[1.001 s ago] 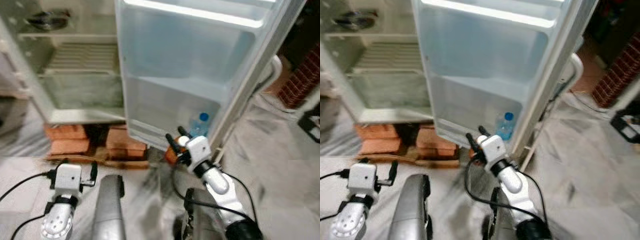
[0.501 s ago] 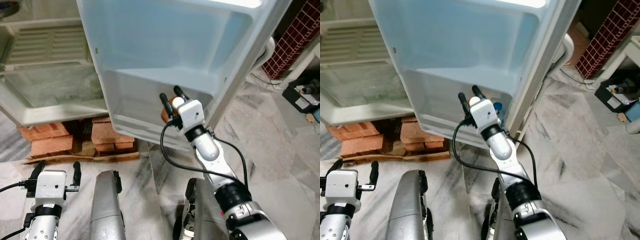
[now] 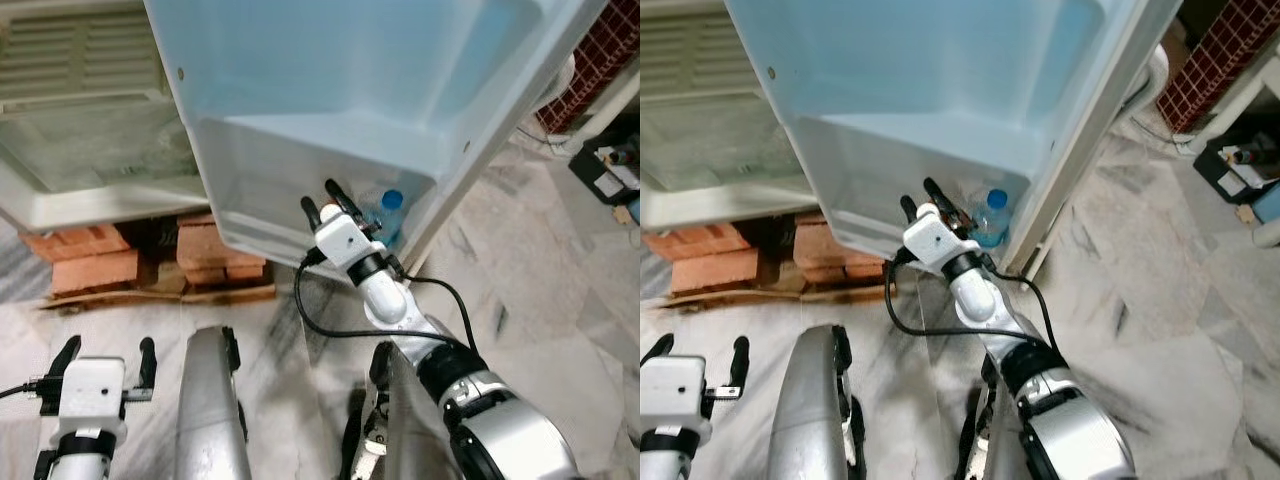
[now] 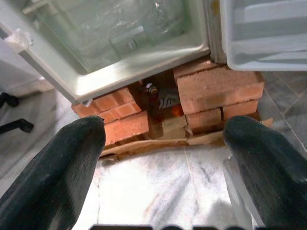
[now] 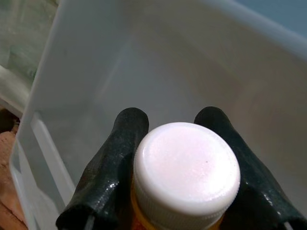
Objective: Restocking fridge
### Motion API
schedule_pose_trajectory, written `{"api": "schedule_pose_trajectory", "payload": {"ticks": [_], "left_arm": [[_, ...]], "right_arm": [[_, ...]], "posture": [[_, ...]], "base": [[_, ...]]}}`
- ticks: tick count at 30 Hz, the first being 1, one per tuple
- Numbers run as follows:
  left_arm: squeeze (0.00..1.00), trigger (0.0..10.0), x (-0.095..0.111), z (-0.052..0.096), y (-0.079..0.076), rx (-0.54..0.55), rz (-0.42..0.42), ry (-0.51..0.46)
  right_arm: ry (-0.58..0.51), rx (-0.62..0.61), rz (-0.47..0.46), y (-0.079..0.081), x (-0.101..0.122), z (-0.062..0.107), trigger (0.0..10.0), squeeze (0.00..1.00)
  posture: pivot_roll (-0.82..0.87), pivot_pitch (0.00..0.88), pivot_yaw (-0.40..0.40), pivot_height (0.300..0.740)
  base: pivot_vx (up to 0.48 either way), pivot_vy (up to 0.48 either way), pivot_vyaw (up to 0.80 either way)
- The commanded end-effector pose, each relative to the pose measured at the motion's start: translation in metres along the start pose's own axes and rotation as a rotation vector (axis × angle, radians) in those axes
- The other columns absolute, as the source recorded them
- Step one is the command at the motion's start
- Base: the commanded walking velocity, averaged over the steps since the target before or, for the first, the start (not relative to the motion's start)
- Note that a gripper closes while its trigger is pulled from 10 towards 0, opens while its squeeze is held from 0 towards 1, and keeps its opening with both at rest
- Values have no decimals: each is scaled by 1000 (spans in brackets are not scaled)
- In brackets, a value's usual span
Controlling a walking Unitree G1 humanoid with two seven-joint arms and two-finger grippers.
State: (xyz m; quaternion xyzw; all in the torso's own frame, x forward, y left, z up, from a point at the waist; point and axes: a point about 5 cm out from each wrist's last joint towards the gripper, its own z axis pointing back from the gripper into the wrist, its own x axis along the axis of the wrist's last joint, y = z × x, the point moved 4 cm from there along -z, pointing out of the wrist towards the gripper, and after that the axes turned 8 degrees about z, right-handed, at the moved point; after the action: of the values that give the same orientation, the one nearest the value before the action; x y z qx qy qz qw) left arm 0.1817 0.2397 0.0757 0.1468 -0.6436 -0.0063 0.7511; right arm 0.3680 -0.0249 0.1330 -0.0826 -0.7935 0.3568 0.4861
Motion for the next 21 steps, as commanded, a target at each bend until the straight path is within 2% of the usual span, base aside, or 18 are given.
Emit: {"api": "schedule_pose_trajectory", "payload": {"ticks": [1,4,6,9,10,11,21], "left_arm": [[0,10000,-4,5,-2,0,0,29],[0,10000,-4,8,-2,0,1,34],[0,10000,-4,10,-2,-1,1,40],[0,10000,-7,14,1,5,-3,55],[0,10000,-9,17,2,9,2,69],[0,10000,-10,17,2,8,5,72],[0,10000,-11,18,1,-1,9,85]], "right_arm": [[42,57,-14,15,-9,8,10000,0],[62,66,-27,19,-13,11,10000,0],[105,16,-58,13,-20,12,10000,0],[113,4,-58,10,-22,12,10000,0],[113,1,-56,9,-23,13,10000,667],[114,0,-56,9,-23,13,10000,996],[112,-5,-56,5,-27,18,10000,1000]], "posture": [[239,321,-111,552],[239,328,-113,552],[237,335,-113,552],[224,346,-113,552],[221,348,-112,552],[220,349,-112,552],[207,363,-107,552]], "base": [[0,0,0],[0,0,0],[0,0,0],[0,0,0],[0,0,0],[0,0,0],[0,0,0]]}}
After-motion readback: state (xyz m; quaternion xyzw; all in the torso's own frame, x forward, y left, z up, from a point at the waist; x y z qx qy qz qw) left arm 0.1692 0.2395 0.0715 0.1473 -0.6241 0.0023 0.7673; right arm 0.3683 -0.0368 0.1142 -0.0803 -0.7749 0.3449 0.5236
